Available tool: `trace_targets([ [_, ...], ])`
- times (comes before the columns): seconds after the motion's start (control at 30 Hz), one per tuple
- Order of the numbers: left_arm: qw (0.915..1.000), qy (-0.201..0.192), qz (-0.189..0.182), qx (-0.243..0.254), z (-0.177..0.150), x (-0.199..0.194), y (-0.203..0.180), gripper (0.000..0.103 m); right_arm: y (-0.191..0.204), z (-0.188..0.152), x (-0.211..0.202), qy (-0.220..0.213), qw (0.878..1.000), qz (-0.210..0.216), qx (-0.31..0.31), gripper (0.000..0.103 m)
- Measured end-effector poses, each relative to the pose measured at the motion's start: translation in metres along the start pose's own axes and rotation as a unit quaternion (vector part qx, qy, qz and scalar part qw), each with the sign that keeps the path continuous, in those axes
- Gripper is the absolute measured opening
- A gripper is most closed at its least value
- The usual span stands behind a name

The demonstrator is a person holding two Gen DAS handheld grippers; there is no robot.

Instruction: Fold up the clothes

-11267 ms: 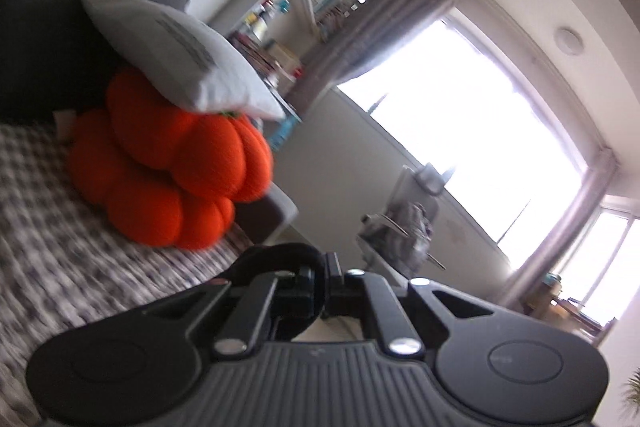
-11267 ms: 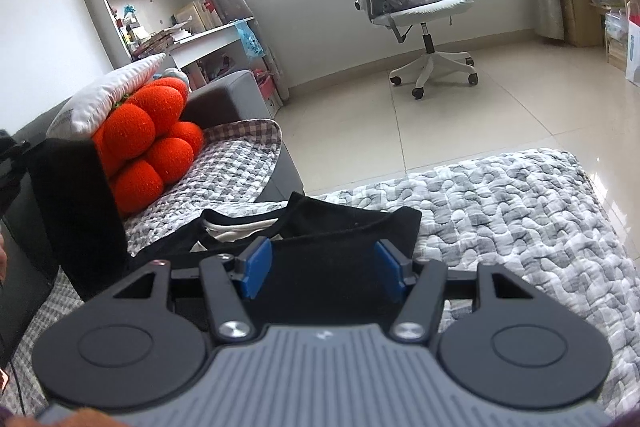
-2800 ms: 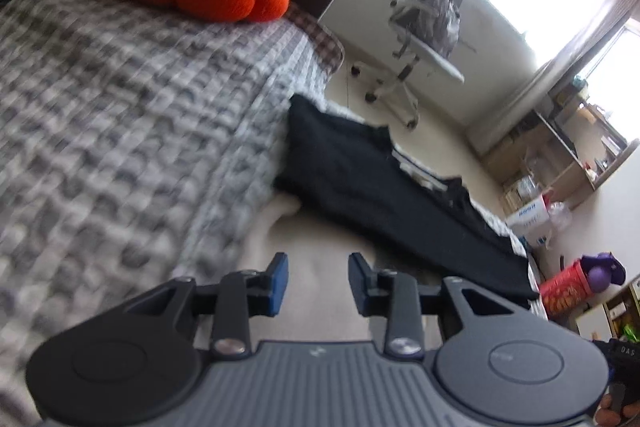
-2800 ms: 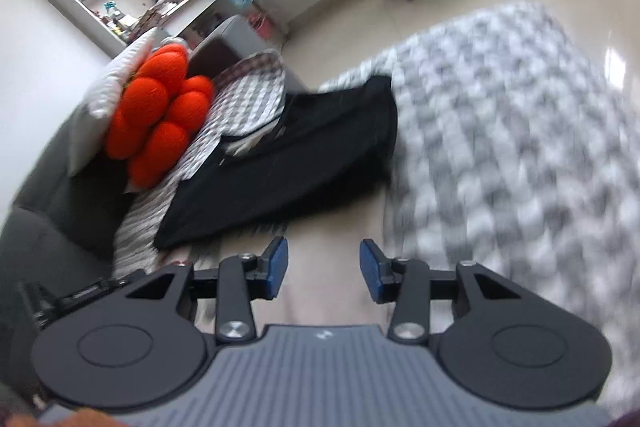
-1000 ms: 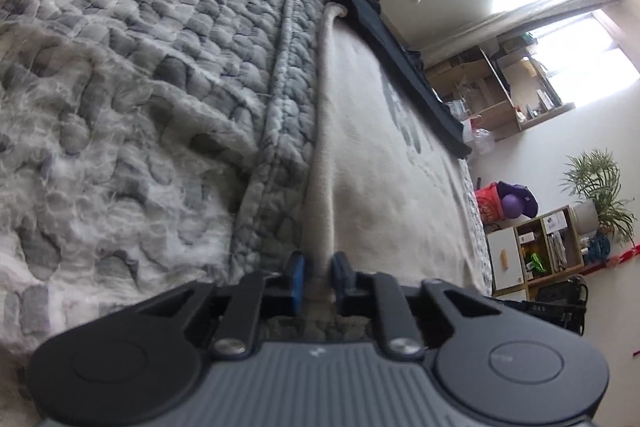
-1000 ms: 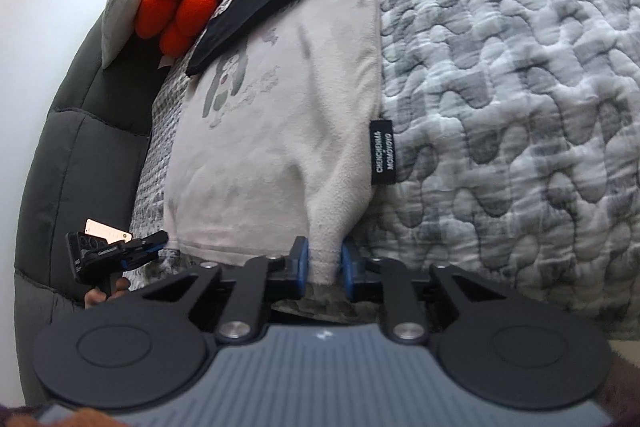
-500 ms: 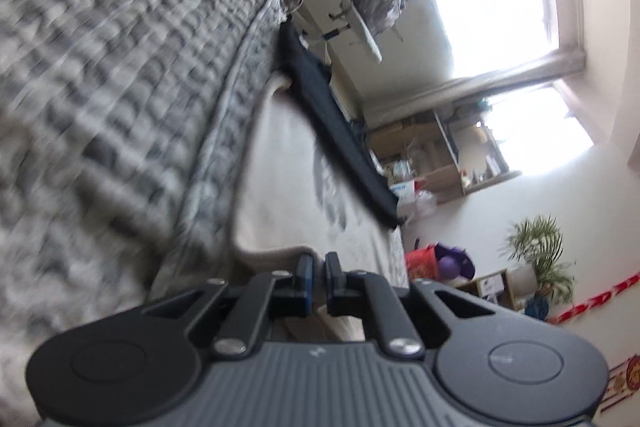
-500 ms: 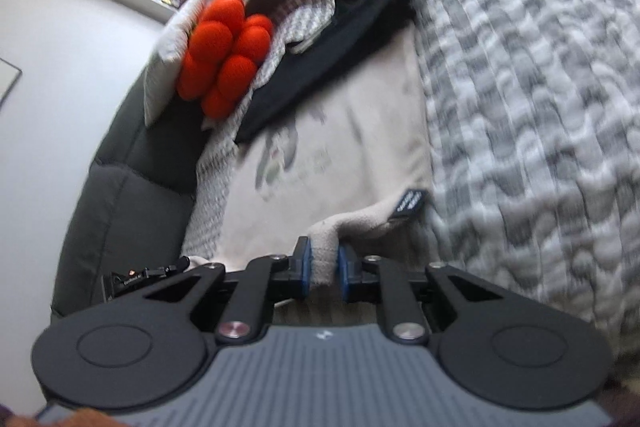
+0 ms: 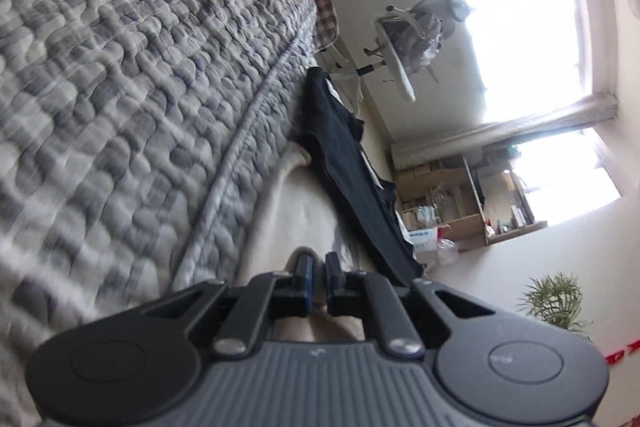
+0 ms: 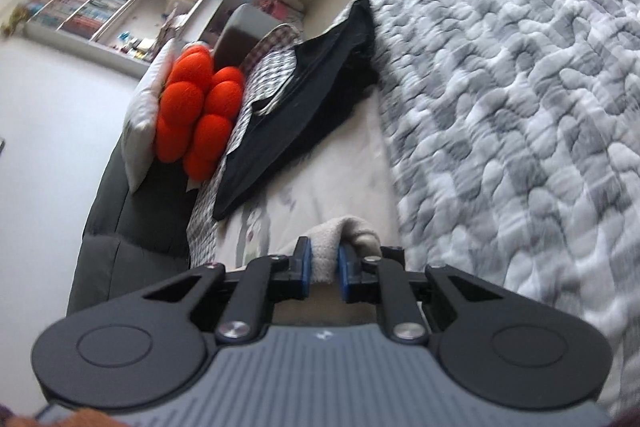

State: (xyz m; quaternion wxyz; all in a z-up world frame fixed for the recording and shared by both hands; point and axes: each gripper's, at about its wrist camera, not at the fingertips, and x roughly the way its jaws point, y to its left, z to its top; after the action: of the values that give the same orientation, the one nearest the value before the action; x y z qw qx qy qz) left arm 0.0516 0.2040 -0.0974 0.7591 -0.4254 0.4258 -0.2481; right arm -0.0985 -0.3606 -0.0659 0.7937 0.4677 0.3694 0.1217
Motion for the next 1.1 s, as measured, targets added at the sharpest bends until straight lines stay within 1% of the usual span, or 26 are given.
trace_targets([
  [0.17, 0.9998, 0.002, 0.015, -0.015, 0.013, 0.019, 0.006, 0.006, -0.013, 0.013, 0.01, 0.008, 0.999, 0.004, 0.034, 0.017],
  [0.27, 0.9998, 0.005, 0.012, -0.016, 0.017, 0.023, 0.008, 0.007, -0.02, 0.02, 0.015, 0.011, 0.998, 0.01, 0.054, 0.019],
  [0.33, 0.9999, 0.002, 0.007, -0.012, 0.02, 0.022, 0.007, 0.014, -0.021, 0.022, 0.011, 0.002, 0.998, 0.022, 0.059, 0.021],
  [0.37, 1.0, -0.003, 0.003, -0.005, 0.022, 0.02, 0.005, 0.025, -0.022, 0.023, 0.007, -0.009, 0.998, 0.029, 0.058, 0.027],
  [0.4, 1.0, -0.008, 0.001, 0.002, 0.023, 0.017, 0.004, 0.033, -0.022, 0.024, 0.003, -0.02, 0.998, 0.036, 0.057, 0.037],
  [0.47, 0.9997, -0.018, -0.004, 0.017, 0.024, 0.012, 0.0, 0.036, -0.023, 0.026, -0.005, -0.041, 0.996, 0.05, 0.056, 0.044],
  [0.5, 0.9994, -0.021, -0.001, 0.028, 0.025, 0.01, -0.002, 0.036, -0.023, 0.027, -0.008, -0.049, 0.996, 0.051, 0.053, 0.044],
  [0.53, 0.9989, -0.023, 0.005, 0.04, 0.025, 0.01, -0.005, 0.037, -0.023, 0.028, -0.01, -0.055, 0.996, 0.046, 0.045, 0.044],
  [0.6, 0.996, -0.023, 0.025, 0.083, 0.024, 0.009, -0.014, 0.037, -0.02, 0.029, -0.014, -0.063, 0.997, 0.031, 0.022, 0.044],
  [0.67, 0.9907, -0.016, 0.038, 0.13, 0.02, 0.011, -0.023, 0.037, -0.016, 0.026, -0.014, -0.063, 0.998, 0.012, -0.009, 0.044],
  [0.7, 0.9866, -0.014, 0.047, 0.156, 0.017, 0.013, -0.029, 0.037, -0.012, 0.024, -0.013, -0.064, 0.998, 0.001, -0.03, 0.044],
  [0.77, 0.9761, -0.011, 0.066, 0.207, 0.011, 0.017, -0.04, 0.037, -0.002, 0.019, -0.009, -0.064, 0.995, -0.025, -0.077, 0.044],
  [0.83, 0.9648, -0.007, 0.085, 0.248, 0.005, 0.021, -0.047, 0.037, 0.008, 0.014, -0.004, -0.064, 0.989, -0.05, -0.121, 0.044],
  [0.93, 0.9512, -0.002, 0.105, 0.29, -0.001, 0.028, -0.053, 0.037, 0.021, 0.007, 0.006, -0.066, 0.978, -0.08, -0.181, 0.044],
  [1.0, 0.943, -0.001, 0.116, 0.312, -0.004, 0.033, -0.055, 0.037, 0.027, 0.003, 0.014, -0.065, 0.972, -0.092, -0.207, 0.044],
  [1.1, 0.9338, -0.001, 0.126, 0.335, -0.008, 0.038, -0.059, 0.037, 0.029, 0.003, 0.027, -0.055, 0.969, -0.098, -0.221, 0.044],
])
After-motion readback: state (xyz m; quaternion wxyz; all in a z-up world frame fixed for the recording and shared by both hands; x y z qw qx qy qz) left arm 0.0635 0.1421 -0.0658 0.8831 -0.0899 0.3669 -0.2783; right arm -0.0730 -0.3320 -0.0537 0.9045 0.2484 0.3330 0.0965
